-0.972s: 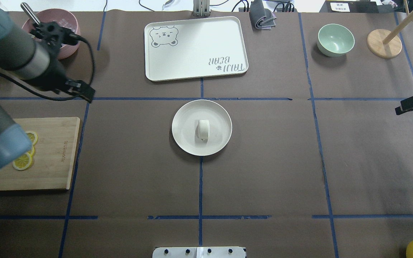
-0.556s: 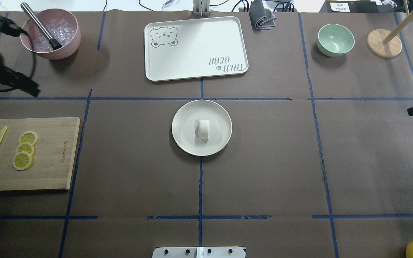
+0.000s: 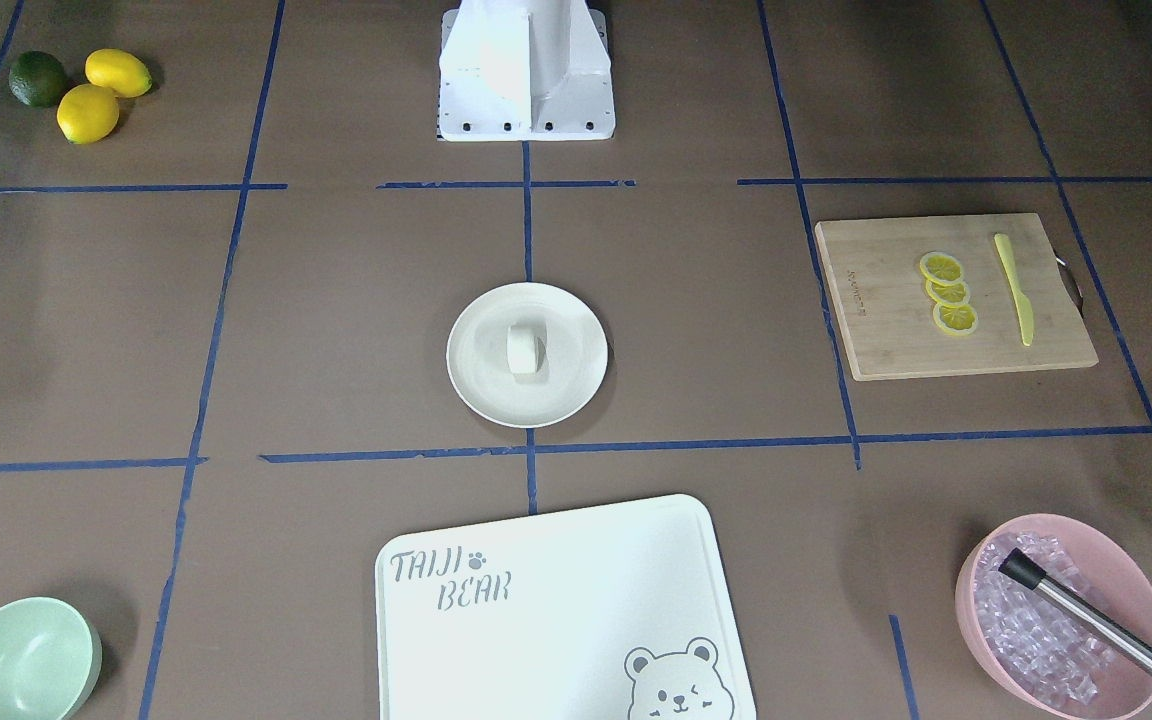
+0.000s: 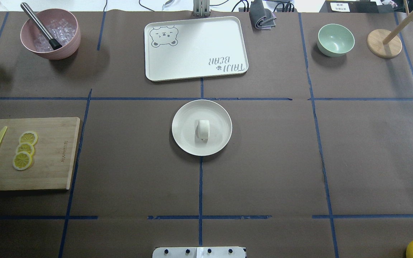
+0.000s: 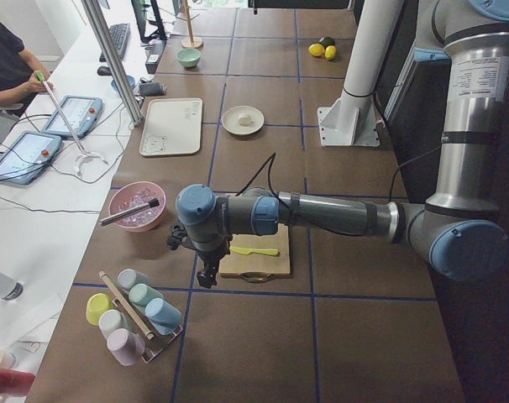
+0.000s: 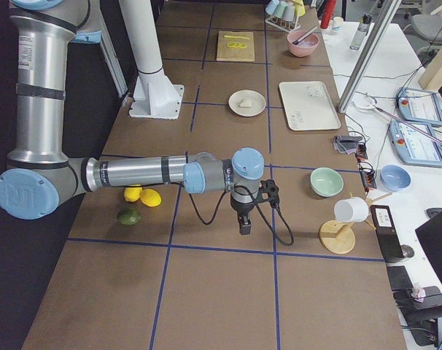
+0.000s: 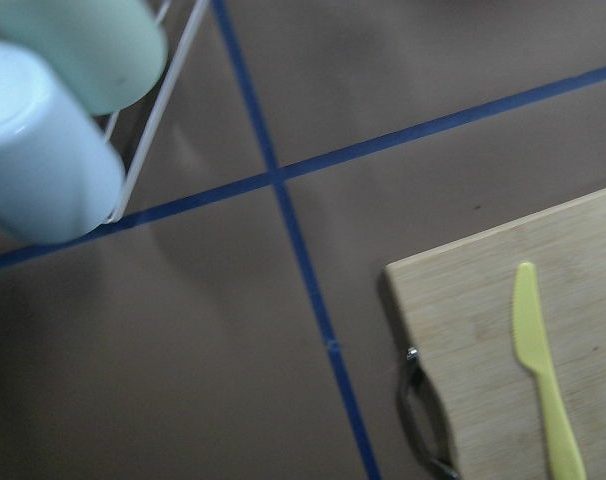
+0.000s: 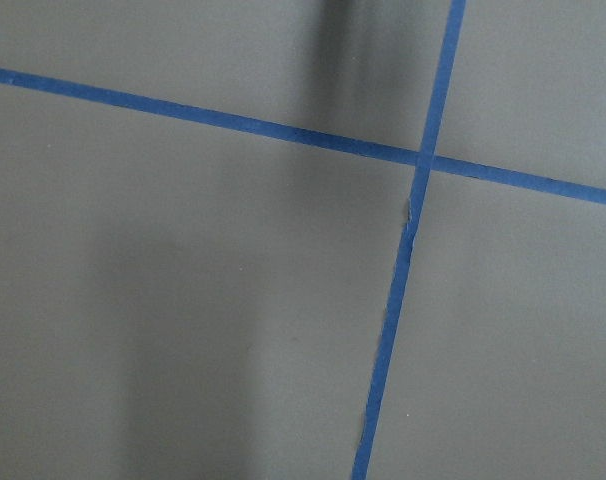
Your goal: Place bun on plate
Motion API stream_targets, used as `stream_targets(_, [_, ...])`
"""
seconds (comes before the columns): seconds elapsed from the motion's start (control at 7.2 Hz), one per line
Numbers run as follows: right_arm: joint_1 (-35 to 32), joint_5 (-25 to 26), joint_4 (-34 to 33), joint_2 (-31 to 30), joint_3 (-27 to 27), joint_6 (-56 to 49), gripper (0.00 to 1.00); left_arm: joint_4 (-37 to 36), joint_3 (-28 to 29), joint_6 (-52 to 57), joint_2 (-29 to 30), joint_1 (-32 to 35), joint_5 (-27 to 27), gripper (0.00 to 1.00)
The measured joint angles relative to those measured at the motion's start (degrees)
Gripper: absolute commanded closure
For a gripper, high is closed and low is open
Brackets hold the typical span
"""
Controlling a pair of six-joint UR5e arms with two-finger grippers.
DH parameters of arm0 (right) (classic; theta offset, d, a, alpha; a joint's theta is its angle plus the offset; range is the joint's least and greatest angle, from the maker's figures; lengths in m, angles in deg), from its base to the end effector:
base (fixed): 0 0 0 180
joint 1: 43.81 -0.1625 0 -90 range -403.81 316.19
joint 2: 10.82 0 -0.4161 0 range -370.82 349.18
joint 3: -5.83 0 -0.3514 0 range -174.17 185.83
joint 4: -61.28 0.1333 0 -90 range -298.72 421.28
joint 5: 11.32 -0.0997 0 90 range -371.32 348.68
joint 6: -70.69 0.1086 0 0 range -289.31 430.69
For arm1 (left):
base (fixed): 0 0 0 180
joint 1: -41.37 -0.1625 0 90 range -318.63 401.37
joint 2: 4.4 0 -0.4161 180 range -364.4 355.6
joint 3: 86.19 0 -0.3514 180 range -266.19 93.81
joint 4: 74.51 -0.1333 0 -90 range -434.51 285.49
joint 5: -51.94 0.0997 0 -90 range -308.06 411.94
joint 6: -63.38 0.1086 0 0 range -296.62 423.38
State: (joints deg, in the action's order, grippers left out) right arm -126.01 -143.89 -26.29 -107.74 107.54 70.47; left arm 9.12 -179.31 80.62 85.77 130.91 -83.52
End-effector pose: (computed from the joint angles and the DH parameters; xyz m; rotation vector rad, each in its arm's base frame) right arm 0.0038 -0.4133 0.6130 0.0709 -0.7493 -0.1801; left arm -0.0523 -0.4480 0.6399 0.0656 0.7948 0.2711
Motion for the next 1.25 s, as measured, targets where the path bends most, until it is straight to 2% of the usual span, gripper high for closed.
stream_targets(0.28, [-0.12,-0.08,-0.09,-0.15,-0.39,-0.47,0.00,-0.41,-0.28,-2.78,-1.29,0.64,-0.40,0.00])
stream_targets(0.83, [-0.21,0.15,-0.06,-0.24,-0.52,-0.55,0.00,0.34,-2.55,-15.82,-3.10,0.63,-0.09,0.00])
stream_targets(1.25, [-0.24,-0.20,0.01,-0.55,-0.14,-0.49,0.00,1.02,-3.00,-16.60,-3.24,0.63,2.50,0.00])
